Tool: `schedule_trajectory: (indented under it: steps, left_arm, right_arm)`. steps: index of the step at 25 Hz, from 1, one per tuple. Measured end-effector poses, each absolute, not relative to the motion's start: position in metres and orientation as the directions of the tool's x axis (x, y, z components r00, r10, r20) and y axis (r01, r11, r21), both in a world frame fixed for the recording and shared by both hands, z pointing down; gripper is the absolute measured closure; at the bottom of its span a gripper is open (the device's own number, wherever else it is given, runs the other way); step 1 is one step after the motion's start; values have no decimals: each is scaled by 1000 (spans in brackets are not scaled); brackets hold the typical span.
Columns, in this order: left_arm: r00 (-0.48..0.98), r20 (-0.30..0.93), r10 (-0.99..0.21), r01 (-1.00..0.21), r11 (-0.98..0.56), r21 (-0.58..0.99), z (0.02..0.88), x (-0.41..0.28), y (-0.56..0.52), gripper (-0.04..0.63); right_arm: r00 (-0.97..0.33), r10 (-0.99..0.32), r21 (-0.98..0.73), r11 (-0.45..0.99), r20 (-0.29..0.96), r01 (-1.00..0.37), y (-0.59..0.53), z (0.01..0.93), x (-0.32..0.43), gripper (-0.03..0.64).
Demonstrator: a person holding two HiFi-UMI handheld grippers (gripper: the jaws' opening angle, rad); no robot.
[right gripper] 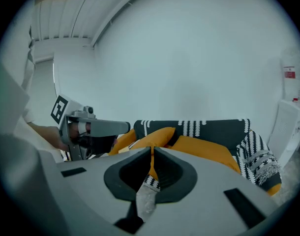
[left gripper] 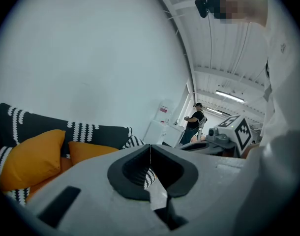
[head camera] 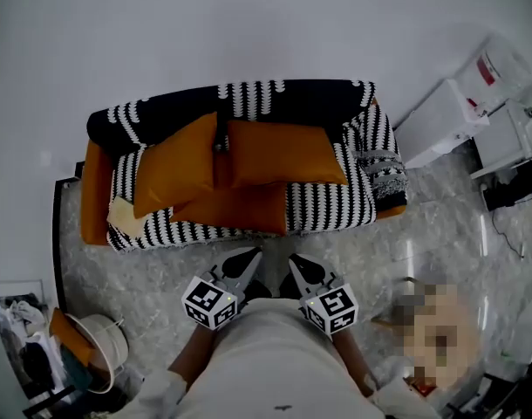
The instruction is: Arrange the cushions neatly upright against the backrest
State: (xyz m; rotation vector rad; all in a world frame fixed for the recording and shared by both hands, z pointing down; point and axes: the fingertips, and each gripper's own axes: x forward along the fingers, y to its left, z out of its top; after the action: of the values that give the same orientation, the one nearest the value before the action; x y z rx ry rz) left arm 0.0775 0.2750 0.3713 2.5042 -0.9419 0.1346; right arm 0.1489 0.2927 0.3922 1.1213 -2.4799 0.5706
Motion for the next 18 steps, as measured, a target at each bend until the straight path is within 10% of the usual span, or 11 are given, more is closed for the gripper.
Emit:
schedule_trajectory:
  steps: [18]
  left_arm:
    - [455,353,-818,-863,-307,401,398,80,135,581]
  right_arm:
    - [-749,-402,-203,796,526,-570,88,432,173,607]
